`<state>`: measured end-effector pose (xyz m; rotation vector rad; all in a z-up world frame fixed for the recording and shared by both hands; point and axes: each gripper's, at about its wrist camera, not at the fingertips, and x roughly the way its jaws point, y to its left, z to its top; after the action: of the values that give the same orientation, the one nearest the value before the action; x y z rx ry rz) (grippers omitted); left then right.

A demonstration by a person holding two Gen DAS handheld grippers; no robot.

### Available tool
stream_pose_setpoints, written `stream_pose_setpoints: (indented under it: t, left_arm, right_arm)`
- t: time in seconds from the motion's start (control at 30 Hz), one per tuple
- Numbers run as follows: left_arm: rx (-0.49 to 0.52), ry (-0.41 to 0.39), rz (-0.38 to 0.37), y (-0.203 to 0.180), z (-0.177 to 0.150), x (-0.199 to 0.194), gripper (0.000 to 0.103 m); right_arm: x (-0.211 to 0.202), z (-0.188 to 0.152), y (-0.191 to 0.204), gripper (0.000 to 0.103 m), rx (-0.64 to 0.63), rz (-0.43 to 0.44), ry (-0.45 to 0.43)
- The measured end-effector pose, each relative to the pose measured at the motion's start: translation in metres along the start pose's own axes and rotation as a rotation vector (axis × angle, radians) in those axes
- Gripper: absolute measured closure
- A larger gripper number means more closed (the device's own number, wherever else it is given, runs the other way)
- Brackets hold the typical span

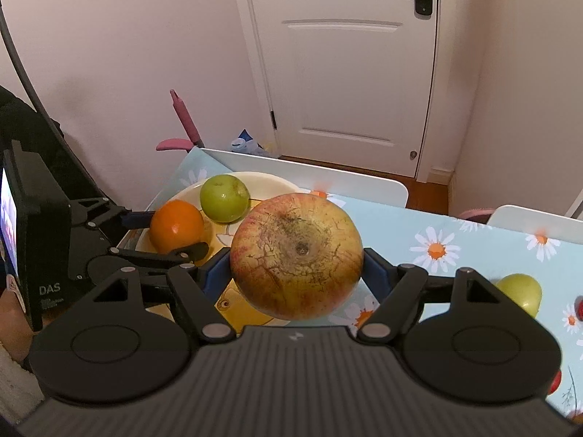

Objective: Organize fruits
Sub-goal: 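Carry the orange and large apple into the cream bowl and release both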

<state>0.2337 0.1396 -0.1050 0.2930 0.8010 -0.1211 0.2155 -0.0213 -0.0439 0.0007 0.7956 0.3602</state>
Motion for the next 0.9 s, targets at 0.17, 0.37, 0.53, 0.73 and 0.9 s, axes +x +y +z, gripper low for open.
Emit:
stream_pose_setpoints:
  t: [0.17, 0.37, 0.53, 0.73, 0.9]
  left_arm:
    - [-0.018, -0.068, 0.009, 0.004, 0.002, -0.028, 0.005]
    - [-0.061, -0.067, 0.031, 0.006, -0.008, -0.056, 0.004]
    - [-0.106, -0.051, 0.049, 0.008, -0.022, -0.076, 0.002]
    - [-0.129, -0.040, 0.083, 0.006, -0.036, -0.090, 0.001]
    - [-0.152, -0.045, 0.090, 0.009, -0.044, -0.096, 0.001]
  right_arm:
    - [-0.007, 0.004, -0.002, 0.013, -0.023, 0.010, -0.004]
    - [-0.010, 0.006, 0.002, 0.013, -0.073, 0.035, 0.006]
    - [-0.004, 0.008, 0.007, 0.013, -0.109, 0.063, 0.017]
    - [0.015, 0.003, 0.020, 0.013, -0.155, 0.081, 0.053]
    - [0.038, -0.004, 0.032, 0.013, -0.202, 0.085, 0.076]
